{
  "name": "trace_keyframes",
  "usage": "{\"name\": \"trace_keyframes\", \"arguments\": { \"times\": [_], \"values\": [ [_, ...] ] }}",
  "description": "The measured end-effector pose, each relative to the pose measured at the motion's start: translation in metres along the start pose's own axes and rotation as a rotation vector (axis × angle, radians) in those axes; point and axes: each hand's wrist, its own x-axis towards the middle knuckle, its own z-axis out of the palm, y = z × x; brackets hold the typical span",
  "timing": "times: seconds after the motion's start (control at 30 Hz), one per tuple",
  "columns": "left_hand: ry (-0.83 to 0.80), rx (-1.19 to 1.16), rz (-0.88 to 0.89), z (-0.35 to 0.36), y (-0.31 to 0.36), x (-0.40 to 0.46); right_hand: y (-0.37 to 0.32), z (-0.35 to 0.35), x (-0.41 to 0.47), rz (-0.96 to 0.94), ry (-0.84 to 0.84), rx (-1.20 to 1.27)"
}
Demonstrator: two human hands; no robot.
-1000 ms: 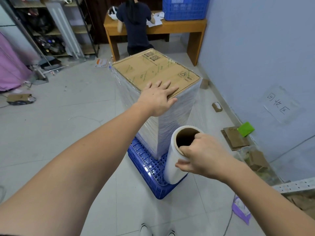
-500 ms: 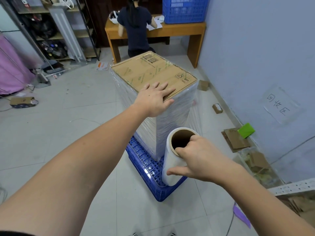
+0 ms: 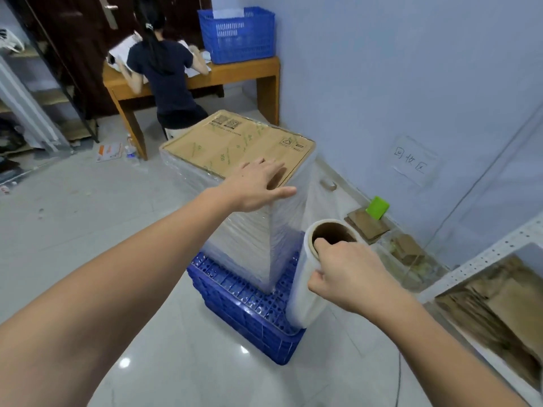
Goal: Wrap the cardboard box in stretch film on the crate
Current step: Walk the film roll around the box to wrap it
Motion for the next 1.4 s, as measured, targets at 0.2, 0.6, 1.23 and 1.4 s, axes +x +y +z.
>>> {"name": "trace_keyframes", "arguments": {
  "times": [0.2, 0.6, 1.23, 1.4],
  "values": [
    [-0.098, 0.259, 0.303, -0.003, -0.045, -0.001, -0.029, 0.006, 0.011, 0.285, 0.051, -0.074],
    [-0.052, 0.354, 0.344, 0.005, -0.048, 0.001, -0.057, 0.020, 0.008, -0.030, 0.130, -0.189],
    [-0.019, 0.371, 0.310, 0.012, -0.041, -0.007, -0.094, 0.015, 0.009, -0.393, 0.112, -0.062],
    [-0.028, 0.372, 0.302, 0.011, -0.041, -0.007, -0.106, 0.014, 0.010, -0.434, 0.109, 0.014]
  ]
}}
